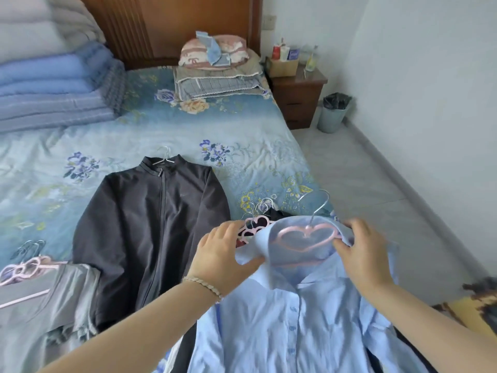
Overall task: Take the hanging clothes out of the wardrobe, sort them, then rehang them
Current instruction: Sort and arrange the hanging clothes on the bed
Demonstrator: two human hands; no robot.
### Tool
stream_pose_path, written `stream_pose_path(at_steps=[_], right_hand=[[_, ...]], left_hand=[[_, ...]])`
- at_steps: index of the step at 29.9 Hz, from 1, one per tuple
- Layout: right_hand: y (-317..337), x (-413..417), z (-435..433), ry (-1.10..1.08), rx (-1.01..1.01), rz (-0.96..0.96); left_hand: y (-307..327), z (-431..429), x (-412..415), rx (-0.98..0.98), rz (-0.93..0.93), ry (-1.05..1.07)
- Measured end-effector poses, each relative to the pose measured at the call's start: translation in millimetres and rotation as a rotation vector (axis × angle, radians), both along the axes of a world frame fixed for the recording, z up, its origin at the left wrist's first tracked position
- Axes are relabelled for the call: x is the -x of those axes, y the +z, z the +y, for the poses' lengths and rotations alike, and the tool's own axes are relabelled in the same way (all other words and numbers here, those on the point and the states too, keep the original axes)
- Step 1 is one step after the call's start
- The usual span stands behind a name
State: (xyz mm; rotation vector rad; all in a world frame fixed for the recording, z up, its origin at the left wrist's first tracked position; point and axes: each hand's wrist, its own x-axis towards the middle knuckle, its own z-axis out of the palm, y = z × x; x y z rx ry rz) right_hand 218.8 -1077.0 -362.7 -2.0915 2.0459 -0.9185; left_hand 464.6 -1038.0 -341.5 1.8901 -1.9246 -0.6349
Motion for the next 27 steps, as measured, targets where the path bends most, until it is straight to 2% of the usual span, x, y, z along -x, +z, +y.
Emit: stream_pose_path(at_steps=[5, 9, 13, 16, 20, 22, 24, 27], right_hand=[[91, -23, 66, 0.106, -0.074, -0.061], [151, -33, 106, 0.192, -0.012, -0.065], [200, -39, 116, 0.418, 0.285, 0.220], [230, -47, 109, 0.626, 0.476, 0.323], [249, -62, 118, 0.819, 0.456, 0.329], [255, -65, 134, 0.980, 0.377, 0.262], [258, -73, 137, 1.015, 0.340, 0.184], [270, -78, 157, 1.138, 0.135, 0.160]], left_hand=[[84, 55, 15, 0.049, -0.075, -0.099], [132, 97, 10, 0.099, 0.034, -0.040], [181, 120, 1, 0.236, 0.084, 0.095], [212, 134, 2, 0.350, 0.024, 0.200], [234, 160, 11, 0.422, -0.043, 0.349], [240, 189, 18, 0.455, -0.061, 0.410], [249, 202, 13, 0.431, -0.029, 0.398], [257, 237, 11, 0.354, -0.038, 0.472]])
